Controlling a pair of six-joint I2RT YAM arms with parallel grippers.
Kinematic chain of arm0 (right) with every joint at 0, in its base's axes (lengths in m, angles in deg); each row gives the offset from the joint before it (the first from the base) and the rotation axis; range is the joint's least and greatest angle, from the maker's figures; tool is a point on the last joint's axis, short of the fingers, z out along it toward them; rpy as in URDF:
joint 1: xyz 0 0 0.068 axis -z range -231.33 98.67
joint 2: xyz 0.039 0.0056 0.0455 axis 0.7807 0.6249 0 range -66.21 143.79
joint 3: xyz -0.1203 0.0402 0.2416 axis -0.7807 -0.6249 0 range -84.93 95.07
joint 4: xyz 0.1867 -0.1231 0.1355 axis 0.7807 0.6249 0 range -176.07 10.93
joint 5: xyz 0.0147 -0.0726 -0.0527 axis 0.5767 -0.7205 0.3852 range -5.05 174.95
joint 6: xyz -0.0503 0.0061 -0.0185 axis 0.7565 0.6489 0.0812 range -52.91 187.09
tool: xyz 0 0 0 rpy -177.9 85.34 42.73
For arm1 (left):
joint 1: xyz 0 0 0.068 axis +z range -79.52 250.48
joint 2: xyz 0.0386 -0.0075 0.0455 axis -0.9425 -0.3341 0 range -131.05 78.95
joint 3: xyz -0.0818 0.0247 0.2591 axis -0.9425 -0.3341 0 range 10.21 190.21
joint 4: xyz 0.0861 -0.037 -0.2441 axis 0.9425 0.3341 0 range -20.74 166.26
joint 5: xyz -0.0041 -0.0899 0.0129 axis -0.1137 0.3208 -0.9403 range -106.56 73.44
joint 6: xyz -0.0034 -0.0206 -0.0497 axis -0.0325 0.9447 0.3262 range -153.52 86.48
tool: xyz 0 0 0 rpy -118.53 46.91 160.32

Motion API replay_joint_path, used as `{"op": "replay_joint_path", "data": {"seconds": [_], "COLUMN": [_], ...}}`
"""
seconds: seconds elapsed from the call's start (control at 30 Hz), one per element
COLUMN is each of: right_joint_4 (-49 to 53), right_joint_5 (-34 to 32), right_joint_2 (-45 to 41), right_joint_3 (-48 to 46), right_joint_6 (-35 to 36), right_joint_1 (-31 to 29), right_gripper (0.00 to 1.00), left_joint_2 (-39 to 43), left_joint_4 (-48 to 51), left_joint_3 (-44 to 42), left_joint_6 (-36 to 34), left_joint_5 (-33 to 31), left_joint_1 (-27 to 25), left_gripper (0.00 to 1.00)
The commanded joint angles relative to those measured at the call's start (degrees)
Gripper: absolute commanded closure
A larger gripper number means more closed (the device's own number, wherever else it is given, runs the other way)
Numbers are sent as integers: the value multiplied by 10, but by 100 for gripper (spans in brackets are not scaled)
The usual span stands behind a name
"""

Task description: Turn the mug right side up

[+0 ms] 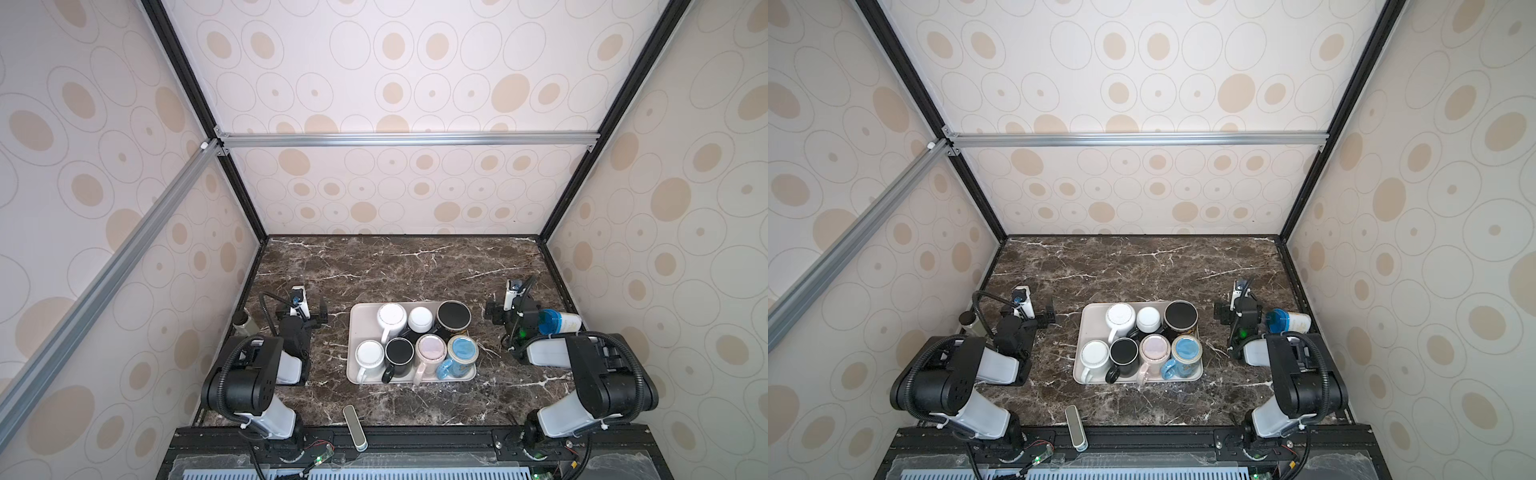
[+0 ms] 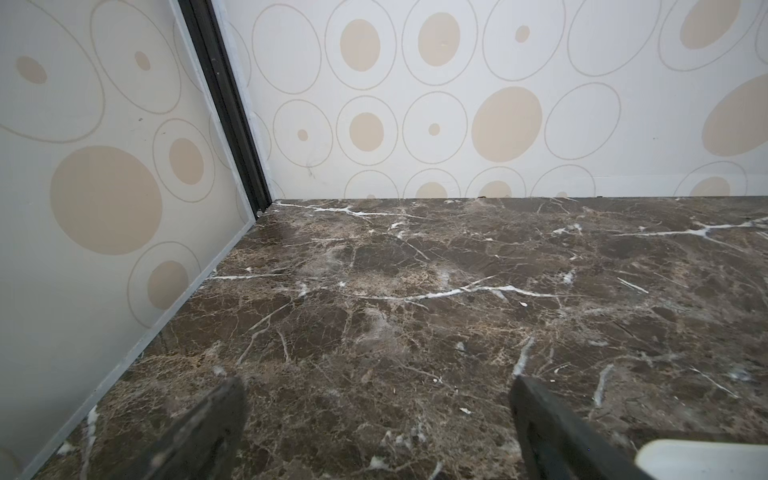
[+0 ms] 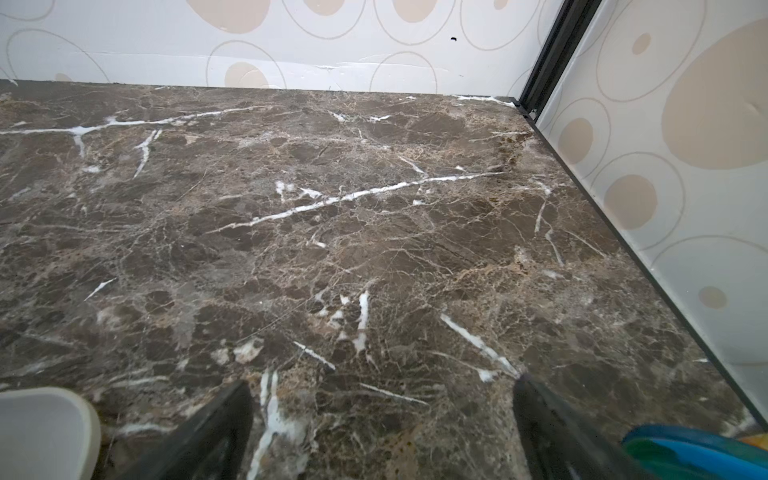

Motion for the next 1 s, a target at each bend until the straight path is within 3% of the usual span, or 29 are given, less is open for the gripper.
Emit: {"op": "replay_joint_path", "data": {"seconds": [0.0,0.97], "right_joint_4": [-6,-2], "right_joint_5": [3,5], "right_joint_2": [-5,-2], "right_joint_3": [0,5], "right_joint_6": [0,-1], "right_joint_1": [2,3], "right_gripper": [0,0], "left_joint_2": [1,-1], "left_joint_4": [-13,-5], "left_joint_3": [4,8], "left_joint_6": [-12,-10], "left_joint_5": [4,11], "left_joint_1": [4,7], "left_gripper": [0,0]}}
